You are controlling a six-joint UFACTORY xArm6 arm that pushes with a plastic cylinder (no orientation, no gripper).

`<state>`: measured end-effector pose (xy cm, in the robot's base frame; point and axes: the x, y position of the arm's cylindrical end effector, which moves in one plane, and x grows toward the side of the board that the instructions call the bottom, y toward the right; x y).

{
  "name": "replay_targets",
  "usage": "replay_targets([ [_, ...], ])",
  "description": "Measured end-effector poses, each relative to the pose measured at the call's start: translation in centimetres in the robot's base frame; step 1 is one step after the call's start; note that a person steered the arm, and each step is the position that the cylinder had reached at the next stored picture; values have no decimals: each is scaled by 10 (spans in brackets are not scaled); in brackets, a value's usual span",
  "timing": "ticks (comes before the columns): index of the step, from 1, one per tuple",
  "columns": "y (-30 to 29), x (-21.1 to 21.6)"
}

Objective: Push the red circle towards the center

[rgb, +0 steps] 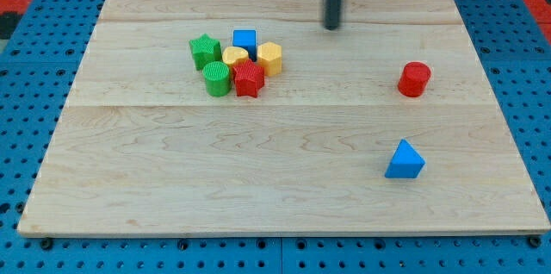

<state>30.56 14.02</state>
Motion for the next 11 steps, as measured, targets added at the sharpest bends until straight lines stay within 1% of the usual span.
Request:
replay_targets([
  [1,80,73],
  [3,46,98],
  [4,124,134],
  [5,62,123],
  [6,29,81],
  [7,55,78],
  [8,159,104],
  [9,88,122],
  [10,-23,94],
  [11,11,96],
])
